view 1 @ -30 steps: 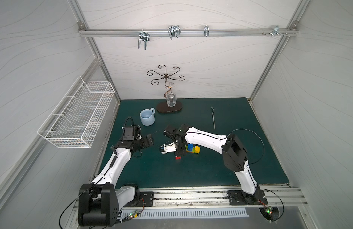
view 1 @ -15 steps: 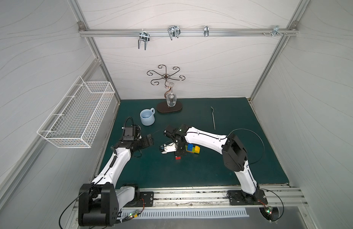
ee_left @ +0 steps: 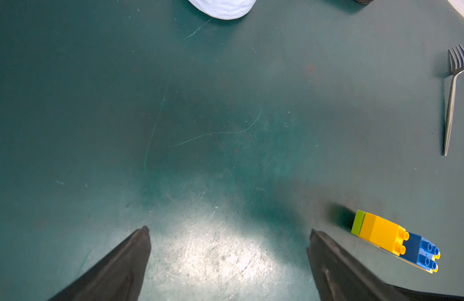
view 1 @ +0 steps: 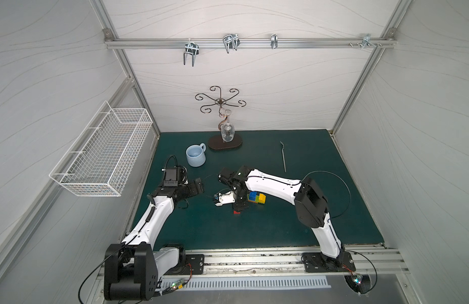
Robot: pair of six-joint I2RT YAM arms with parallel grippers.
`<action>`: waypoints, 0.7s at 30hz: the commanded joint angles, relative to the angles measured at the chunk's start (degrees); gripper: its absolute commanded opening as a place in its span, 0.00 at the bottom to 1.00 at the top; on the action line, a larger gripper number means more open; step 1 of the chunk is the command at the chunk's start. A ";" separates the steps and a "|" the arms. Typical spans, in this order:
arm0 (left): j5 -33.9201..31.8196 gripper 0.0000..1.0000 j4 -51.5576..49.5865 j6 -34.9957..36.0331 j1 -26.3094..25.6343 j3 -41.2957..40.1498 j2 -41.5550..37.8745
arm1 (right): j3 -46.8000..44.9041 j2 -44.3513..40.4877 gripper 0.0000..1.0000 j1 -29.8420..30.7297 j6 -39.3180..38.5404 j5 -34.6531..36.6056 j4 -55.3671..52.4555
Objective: Assemble a fork with lego
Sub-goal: Assemble the lego brick with the lego brick.
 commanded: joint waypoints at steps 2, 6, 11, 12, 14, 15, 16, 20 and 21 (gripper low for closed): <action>0.08 1.00 2.21 -0.90 0.39 0.42 -0.26 | -0.52 -1.92 0.52 -0.12 1.19 -0.80 -1.08; -0.01 1.00 2.16 -0.90 0.39 0.42 -0.23 | -0.54 -2.86 0.58 -0.39 2.07 0.28 0.29; 0.25 1.00 2.59 -0.99 0.39 0.19 -0.56 | -0.24 -4.67 0.60 -1.78 4.14 0.36 1.48; 0.40 1.00 2.79 -1.06 0.39 0.16 -0.78 | -0.19 -5.13 0.61 -2.13 4.52 0.15 1.65; 0.95 1.00 3.43 -1.00 0.39 -0.14 -1.54 | -0.19 -6.14 0.61 -2.66 5.14 0.20 2.01; 1.25 1.00 4.00 -1.05 0.39 -0.41 -2.05 | -0.19 -6.75 0.61 -2.98 5.30 0.14 2.18; 1.81 1.00 4.27 -1.05 0.39 -0.50 -2.34 | -0.33 -7.38 0.62 -3.23 5.61 0.14 2.51; 5.37 1.00 5.67 -0.99 0.39 -0.81 -2.56 | -0.87 -9.78 0.65 -4.47 7.63 0.99 3.87; 6.51 1.00 6.19 -0.94 0.39 -0.89 -2.72 | -0.69 -10.25 0.65 -5.03 8.33 0.90 3.60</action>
